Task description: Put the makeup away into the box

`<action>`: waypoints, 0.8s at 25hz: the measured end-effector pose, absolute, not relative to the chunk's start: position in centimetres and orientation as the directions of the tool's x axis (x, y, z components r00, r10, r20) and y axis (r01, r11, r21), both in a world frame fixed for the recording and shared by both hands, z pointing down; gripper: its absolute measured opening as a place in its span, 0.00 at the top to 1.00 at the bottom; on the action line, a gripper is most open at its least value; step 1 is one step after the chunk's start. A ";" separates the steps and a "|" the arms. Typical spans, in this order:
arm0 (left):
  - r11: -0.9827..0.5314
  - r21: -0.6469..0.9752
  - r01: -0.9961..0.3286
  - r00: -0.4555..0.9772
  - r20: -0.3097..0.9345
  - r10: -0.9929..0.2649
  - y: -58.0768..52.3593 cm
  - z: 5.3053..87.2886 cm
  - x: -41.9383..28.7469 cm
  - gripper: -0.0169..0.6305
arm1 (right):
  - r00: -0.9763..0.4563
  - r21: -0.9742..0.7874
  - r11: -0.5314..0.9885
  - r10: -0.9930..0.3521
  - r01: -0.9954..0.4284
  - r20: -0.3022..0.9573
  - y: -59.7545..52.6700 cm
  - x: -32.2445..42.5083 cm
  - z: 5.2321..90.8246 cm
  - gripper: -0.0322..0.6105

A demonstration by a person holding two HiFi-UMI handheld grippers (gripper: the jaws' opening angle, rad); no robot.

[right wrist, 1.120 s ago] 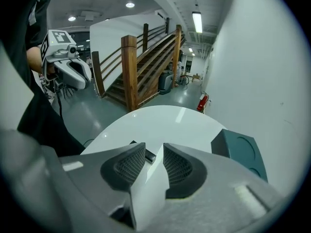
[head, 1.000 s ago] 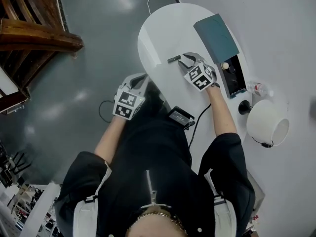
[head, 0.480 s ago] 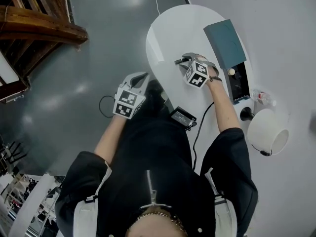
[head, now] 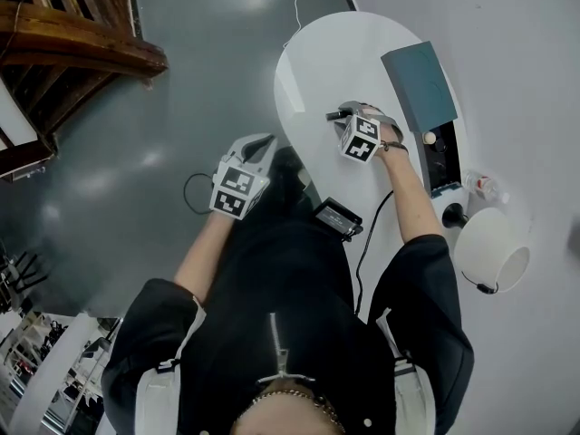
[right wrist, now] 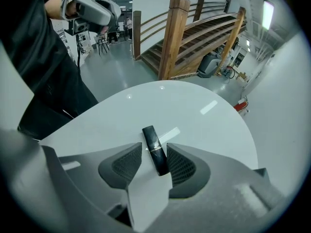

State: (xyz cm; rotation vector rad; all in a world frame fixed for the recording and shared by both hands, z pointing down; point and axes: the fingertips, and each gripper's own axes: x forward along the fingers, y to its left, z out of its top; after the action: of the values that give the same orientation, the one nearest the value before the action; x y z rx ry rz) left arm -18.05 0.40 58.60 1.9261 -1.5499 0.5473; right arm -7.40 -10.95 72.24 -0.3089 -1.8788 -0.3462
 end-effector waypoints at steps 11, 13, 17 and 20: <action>-0.146 0.191 -0.971 0.236 0.651 -0.722 0.6 58.7 -17.7 0.95 | -0.346 0.076 0.950 0.035 0.302 0.938 -10.8 -7.2 72.3 0.81; -0.149 0.190 -0.970 0.239 0.650 -0.722 0.6 58.7 -17.7 0.95 | -0.354 0.079 0.954 0.030 0.289 0.935 -10.8 -7.1 72.2 0.81; -0.157 0.187 -0.970 0.242 0.643 -0.726 0.5 58.2 -17.8 0.95 | -0.377 0.075 0.969 0.019 0.233 0.926 -11.0 -7.2 71.4 0.81; -0.175 0.195 -0.965 0.260 0.644 -0.719 0.5 58.2 -17.5 0.95 | -0.387 0.076 0.978 0.006 0.196 0.922 -11.2 -7.0 70.5 0.81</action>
State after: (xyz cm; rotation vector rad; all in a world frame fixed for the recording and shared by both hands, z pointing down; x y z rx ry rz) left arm -17.48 0.45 58.16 1.9627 -1.5207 0.5571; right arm -7.00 -11.22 70.53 -0.1444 -1.9602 -0.2052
